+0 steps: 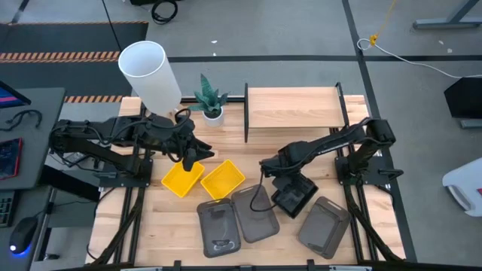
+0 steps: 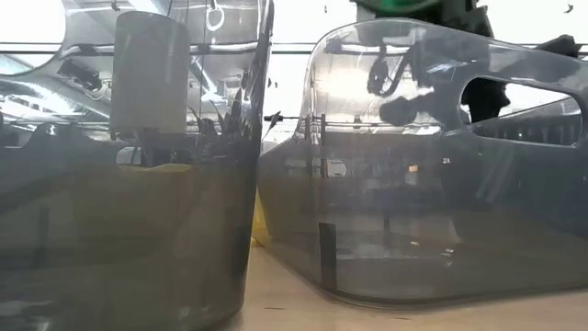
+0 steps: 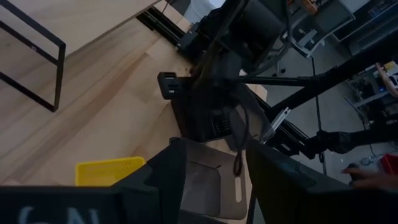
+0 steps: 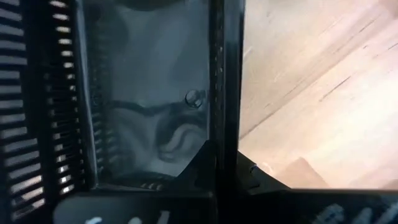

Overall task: Stack baskets on shelf by color
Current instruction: Stack the black bin on top of the bottom black bin

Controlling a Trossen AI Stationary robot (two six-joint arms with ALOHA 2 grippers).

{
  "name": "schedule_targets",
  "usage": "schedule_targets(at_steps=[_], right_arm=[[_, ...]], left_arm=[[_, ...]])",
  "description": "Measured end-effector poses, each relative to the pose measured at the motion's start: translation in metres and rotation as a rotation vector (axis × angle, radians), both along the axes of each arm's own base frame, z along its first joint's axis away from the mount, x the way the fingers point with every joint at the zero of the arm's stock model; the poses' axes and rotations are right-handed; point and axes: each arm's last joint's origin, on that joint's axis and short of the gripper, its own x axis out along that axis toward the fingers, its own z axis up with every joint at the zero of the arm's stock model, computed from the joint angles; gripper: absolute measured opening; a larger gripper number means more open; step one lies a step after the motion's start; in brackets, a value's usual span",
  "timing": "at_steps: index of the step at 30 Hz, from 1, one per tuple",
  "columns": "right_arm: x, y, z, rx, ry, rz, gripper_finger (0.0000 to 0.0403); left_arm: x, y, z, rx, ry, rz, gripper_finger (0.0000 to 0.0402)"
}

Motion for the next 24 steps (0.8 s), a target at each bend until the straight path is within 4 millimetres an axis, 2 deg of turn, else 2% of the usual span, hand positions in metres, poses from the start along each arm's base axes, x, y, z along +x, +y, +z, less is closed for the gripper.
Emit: schedule_targets(at_steps=[4, 11, 17, 24], right_arm=[[0.005, 0.000, -0.011, 0.035, 0.039, -0.052, 0.0028], [0.006, 0.000, -0.016, 0.030, 0.066, -0.105, 0.0101], [0.003, -0.001, -0.006, 0.005, 0.034, -0.148, 0.0148], [-0.008, -0.003, 0.013, 0.004, 0.012, -0.171, 0.0154]], left_arm=[[0.000, 0.000, 0.000, -0.001, 0.000, 0.000, 0.0172], [0.000, 0.000, 0.000, -0.005, 0.000, 0.003, 0.0172], [0.000, 0.000, 0.000, -0.013, 0.000, 0.006, 0.0172], [0.000, 0.000, 0.000, -0.014, 0.000, 0.006, 0.0172]])
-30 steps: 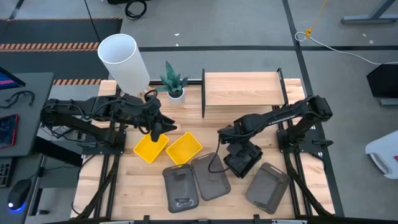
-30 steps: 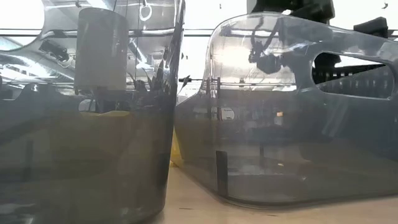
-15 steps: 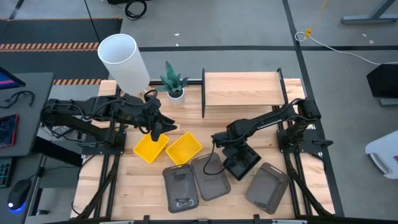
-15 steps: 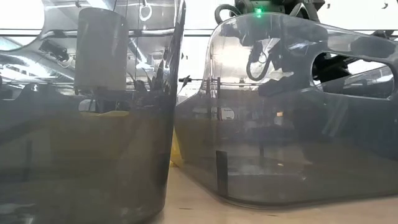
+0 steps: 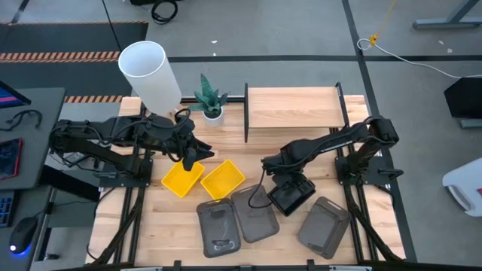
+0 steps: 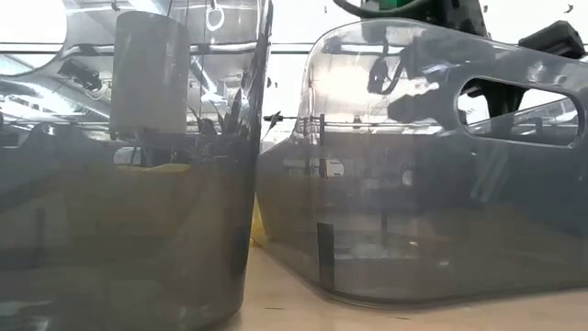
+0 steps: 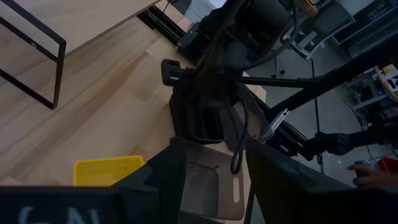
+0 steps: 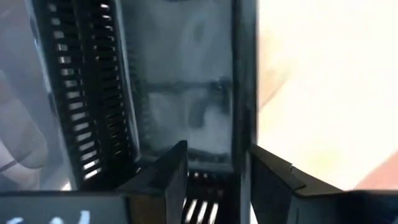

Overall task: Stack baskets on shelf by color
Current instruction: Stack the black bin on top of the bottom black bin, then put the stacked black bins on the shelf

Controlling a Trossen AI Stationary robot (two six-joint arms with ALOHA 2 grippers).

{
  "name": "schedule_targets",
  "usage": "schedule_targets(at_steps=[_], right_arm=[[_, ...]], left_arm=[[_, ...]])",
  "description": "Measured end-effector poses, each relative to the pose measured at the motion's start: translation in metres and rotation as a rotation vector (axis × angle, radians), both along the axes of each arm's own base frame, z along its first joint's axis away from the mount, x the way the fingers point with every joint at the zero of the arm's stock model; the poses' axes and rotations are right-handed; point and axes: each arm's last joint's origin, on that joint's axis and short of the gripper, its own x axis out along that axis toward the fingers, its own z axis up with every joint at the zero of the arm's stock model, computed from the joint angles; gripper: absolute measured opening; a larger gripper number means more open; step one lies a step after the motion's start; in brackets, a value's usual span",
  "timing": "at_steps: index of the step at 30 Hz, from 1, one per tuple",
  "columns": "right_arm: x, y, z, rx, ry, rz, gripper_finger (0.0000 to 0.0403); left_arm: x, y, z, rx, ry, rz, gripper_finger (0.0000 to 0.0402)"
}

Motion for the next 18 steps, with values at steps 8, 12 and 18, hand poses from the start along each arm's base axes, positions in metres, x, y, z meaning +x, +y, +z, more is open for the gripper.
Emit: schedule_targets(at_steps=[8, 12, 18], right_arm=[[-0.001, -0.003, 0.008, -0.008, -0.047, -0.033, 0.0153], [0.007, -0.002, 0.006, -0.007, -0.128, -0.029, 0.0154], [0.011, -0.001, -0.006, -0.006, -0.201, -0.014, 0.0154]], left_arm=[[0.000, 0.000, 0.000, 0.000, 0.000, 0.000, 0.0172], [0.000, 0.000, 0.000, 0.008, -0.001, 0.013, 0.0172], [0.000, 0.001, 0.000, 0.008, -0.001, 0.017, 0.0172]])
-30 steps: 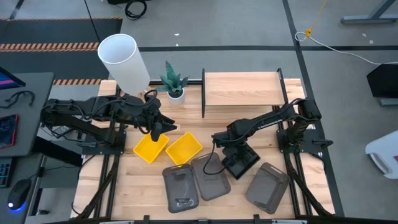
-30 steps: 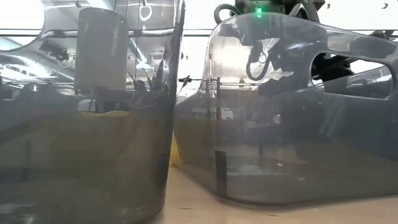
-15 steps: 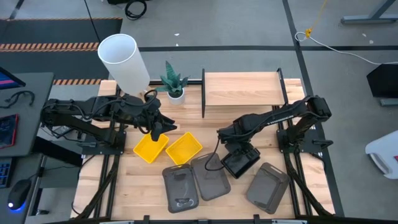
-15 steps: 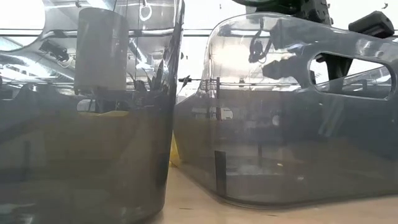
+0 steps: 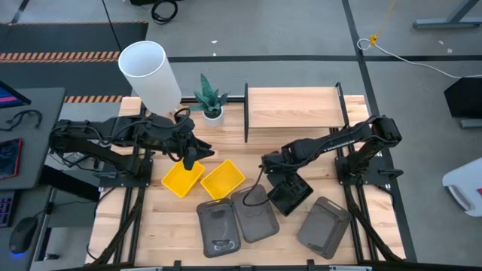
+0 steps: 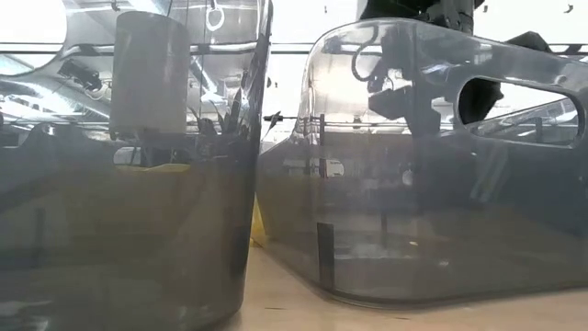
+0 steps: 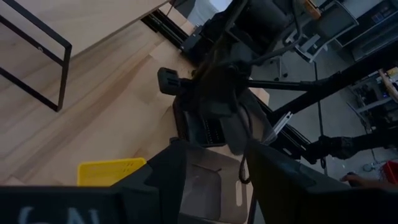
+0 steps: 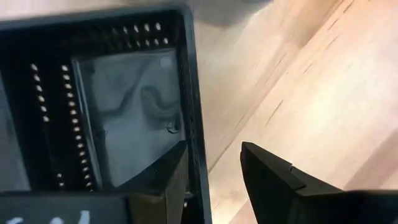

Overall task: Stack baskets on shelf by color
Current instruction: Put the stacked black bins on the shelf

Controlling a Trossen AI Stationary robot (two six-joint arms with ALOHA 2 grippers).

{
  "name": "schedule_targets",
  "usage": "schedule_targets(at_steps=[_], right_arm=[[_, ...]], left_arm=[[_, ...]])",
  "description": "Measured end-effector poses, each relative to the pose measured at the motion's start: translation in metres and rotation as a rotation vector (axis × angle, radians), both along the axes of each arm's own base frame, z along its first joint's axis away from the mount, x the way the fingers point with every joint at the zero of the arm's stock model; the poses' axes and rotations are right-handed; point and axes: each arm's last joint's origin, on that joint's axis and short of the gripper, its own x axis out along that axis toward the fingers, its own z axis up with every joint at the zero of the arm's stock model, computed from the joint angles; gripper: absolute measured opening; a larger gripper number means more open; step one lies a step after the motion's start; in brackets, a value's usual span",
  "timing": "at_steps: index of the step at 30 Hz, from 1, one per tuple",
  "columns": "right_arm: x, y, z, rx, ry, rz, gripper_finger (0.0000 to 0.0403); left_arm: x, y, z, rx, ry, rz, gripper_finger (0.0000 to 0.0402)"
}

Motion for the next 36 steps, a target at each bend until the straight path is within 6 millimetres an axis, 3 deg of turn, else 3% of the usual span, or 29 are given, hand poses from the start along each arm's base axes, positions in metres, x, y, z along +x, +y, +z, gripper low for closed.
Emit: schedule_targets(at_steps=[11, 21, 28, 36], right_arm=[[-0.026, -0.004, -0.042, -0.029, 0.116, 0.034, 0.0137], [-0.034, -0.005, -0.055, -0.014, 0.140, 0.030, 0.0027], [-0.031, -0.008, -0.041, 0.061, 0.193, -0.069, 0.0012], [-0.040, -0.025, 0.011, 0.155, 0.207, -0.331, 0.0009]], left_arm=[[0.000, 0.002, 0.000, 0.016, -0.003, 0.051, 0.0172], [0.000, 0.002, 0.000, 0.046, -0.002, 0.054, 0.0172], [0.000, 0.003, 0.000, 0.240, 0.014, -0.015, 0.0172], [0.000, 0.004, 0.000, 0.454, 0.039, -0.065, 0.0172]])
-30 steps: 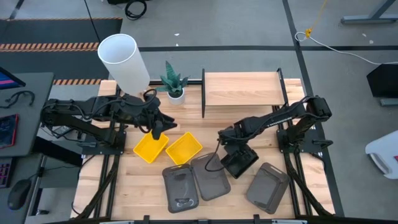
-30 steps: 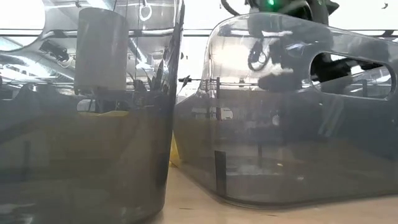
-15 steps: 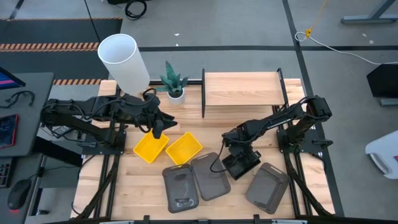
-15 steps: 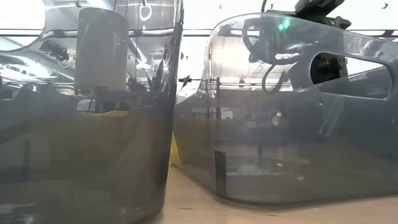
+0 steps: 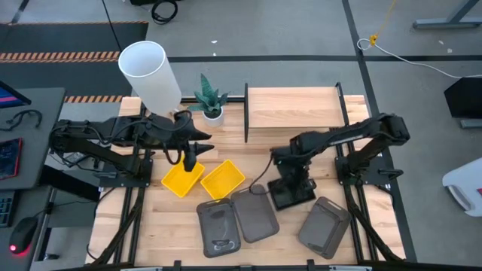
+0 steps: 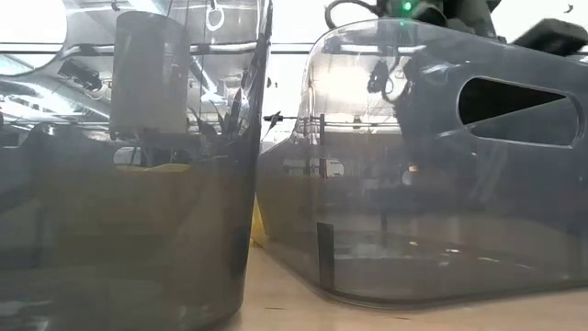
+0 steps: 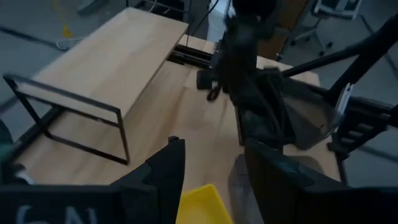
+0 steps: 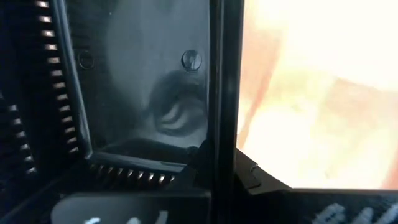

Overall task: Stack baskets on shelf by color
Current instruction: Put the stacked black bins on the shelf

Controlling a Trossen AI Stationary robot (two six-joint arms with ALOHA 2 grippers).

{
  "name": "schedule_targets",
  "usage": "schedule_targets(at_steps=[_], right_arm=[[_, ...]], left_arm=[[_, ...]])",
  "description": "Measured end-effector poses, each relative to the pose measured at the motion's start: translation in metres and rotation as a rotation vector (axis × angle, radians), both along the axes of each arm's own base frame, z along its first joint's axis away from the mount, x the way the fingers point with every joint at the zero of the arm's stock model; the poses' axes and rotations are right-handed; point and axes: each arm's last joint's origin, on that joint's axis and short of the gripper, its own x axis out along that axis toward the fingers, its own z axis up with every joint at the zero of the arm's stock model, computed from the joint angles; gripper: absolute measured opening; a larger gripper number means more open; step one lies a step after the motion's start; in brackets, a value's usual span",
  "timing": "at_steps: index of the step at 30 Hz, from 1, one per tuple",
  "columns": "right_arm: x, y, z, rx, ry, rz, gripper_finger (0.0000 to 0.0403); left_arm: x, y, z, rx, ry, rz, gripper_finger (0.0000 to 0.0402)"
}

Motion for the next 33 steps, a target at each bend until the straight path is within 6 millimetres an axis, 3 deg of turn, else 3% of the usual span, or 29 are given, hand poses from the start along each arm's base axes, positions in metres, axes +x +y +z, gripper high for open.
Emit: schedule_targets(at_steps=[12, 20, 25, 29, 33], right_arm=[[-0.058, -0.036, 0.068, -0.141, -0.146, -0.474, 0.0009], [-0.092, -0.053, 0.093, -0.113, -0.233, -1.016, 0.0009], [-0.112, -0.058, 0.098, -0.070, -0.186, -1.312, 0.0009], [-0.132, -0.060, 0.101, -0.107, -0.076, -1.460, 0.0009], [-0.146, -0.065, 0.117, -0.198, -0.023, -1.561, 0.0009]], left_arm=[[0.000, 0.002, 0.001, 0.102, 0.008, 0.023, 0.0172], [0.002, 0.002, 0.005, 0.095, -0.047, 0.043, 0.0172], [0.002, 0.002, 0.005, 0.090, -0.048, 0.046, 0.0172], [0.002, 0.002, 0.006, 0.081, -0.052, 0.050, 0.0172], [0.002, 0.002, 0.006, 0.080, -0.058, 0.050, 0.0172]])
